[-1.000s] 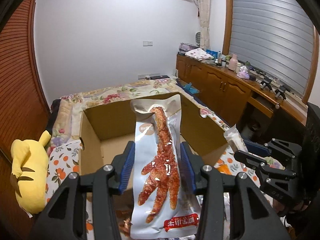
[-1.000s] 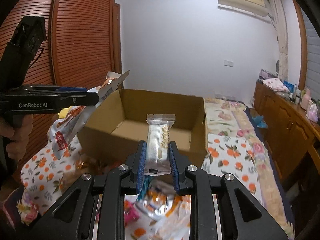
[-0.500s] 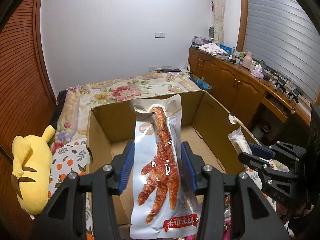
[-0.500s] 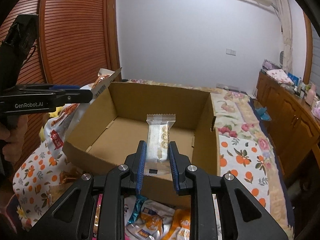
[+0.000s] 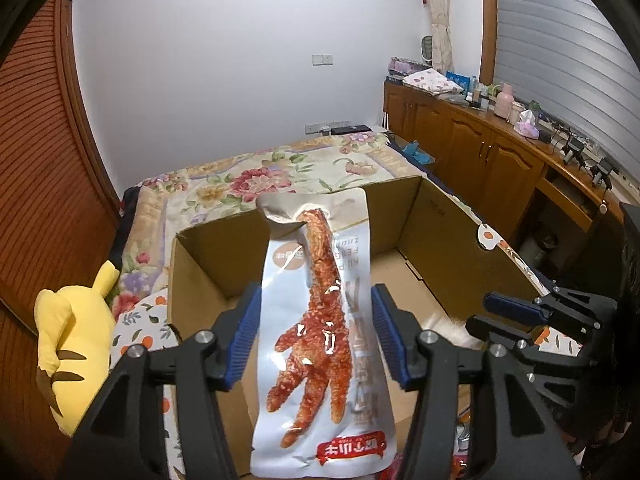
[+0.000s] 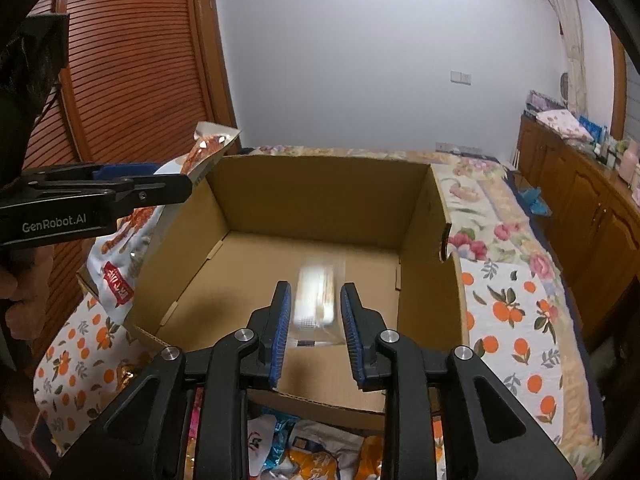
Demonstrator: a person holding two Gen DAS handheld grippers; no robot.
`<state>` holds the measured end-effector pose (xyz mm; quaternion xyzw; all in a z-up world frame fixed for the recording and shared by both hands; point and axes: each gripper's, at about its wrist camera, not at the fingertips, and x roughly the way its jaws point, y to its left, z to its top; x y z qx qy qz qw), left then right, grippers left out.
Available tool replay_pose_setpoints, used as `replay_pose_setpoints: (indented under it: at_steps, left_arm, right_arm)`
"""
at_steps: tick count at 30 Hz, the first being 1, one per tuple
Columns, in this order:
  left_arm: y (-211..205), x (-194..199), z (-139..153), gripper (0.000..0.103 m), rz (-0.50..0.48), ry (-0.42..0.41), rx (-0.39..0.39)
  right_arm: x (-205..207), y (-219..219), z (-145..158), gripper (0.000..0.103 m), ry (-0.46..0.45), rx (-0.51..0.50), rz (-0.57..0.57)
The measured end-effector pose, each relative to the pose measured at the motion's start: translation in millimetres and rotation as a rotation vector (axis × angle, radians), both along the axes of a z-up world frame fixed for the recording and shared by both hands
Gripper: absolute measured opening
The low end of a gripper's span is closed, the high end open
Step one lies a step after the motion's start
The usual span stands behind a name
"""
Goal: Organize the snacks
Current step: 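Open the left tool and the right tool to drop snacks into the box, then move both tools back to the snack pile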
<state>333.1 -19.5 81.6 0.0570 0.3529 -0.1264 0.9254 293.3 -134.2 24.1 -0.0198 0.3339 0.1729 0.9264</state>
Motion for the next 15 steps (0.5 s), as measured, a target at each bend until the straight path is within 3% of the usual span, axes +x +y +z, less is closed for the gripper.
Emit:
replay_pose_setpoints:
  at_steps: [7,12,15]
  left_arm:
    - [0,0,-5,0.061,0.007,0.025,0.003]
    - [8,-7,8,0.076,0.023,-0.049,-0.016]
    - [14,-12,15,0.076,0.021,-0.065,-0.040]
  right_arm:
    - [-11,-5,3,0.031,-0.013,0.005,0.002]
    - [-31,-13,9,0.036,-0.034,0.022,0.018]
    - [-46,-15,12,0.037,-0.042,0.027,0.031]
